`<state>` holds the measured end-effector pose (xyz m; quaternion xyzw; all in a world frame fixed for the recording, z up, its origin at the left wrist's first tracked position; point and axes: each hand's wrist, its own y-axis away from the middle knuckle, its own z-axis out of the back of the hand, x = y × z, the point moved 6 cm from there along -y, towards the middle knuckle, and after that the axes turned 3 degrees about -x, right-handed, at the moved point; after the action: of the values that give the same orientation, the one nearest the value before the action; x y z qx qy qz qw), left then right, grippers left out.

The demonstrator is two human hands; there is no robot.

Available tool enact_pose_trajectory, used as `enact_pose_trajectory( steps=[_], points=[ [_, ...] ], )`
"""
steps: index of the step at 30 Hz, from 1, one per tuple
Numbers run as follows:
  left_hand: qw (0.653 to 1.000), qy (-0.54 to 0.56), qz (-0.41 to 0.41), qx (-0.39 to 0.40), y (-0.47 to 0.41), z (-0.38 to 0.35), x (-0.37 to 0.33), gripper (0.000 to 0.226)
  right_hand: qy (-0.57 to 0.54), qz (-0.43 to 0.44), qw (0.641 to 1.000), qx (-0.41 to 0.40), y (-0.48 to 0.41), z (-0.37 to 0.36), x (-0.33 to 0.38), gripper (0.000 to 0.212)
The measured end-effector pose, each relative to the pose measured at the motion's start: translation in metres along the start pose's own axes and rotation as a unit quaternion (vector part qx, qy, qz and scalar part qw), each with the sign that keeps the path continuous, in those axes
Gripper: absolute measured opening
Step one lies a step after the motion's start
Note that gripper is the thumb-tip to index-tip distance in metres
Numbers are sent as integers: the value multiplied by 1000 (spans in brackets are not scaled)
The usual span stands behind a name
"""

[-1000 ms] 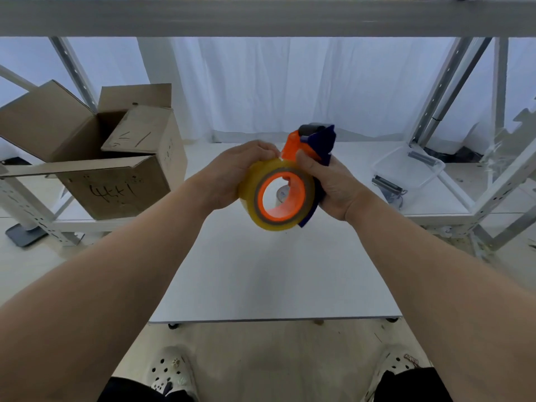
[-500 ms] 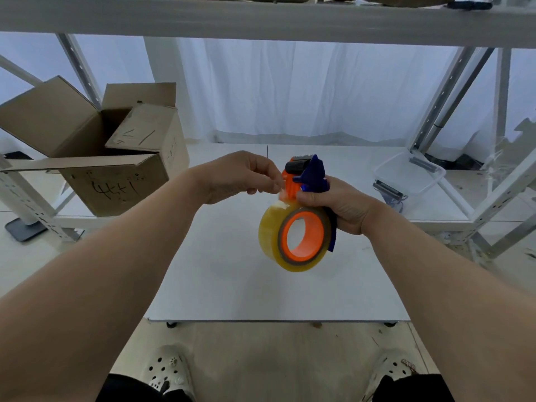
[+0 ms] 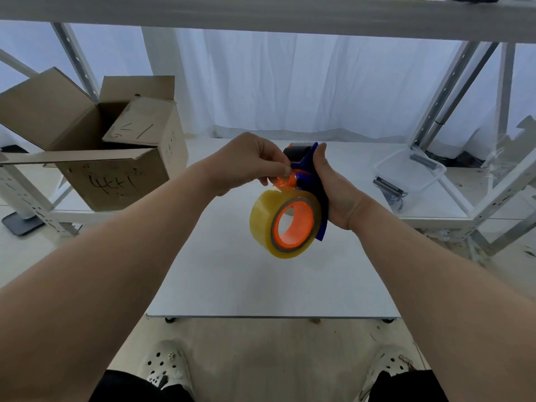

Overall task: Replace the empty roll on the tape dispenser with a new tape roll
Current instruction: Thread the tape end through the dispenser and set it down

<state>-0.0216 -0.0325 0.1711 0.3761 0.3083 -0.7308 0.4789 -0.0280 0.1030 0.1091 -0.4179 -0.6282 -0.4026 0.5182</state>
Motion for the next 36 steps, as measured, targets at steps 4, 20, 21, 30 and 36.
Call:
enact_pose_trajectory(
  steps=[4,20,21,30,36],
  points=[
    [999,-27,-12,-35,-2,-2,-10,6,6,41,995,-89,1,-2,5,56],
    [998,-52,0,-23,-5,2,-15,8,-8,32,995,-98,-1,12,-4,58],
    [998,-57,0,-15,-5,-1,-14,8,-2,33,995,-94,-1,11,-4,56],
    [999,-22,-31,-33,0,1,-20,9,-70,51,991,-102,-4,11,-2,59],
    [995,53,-48,-64,7,18,-21,11,-161,27,972,-166,-6,36,-10,77]
  ],
)
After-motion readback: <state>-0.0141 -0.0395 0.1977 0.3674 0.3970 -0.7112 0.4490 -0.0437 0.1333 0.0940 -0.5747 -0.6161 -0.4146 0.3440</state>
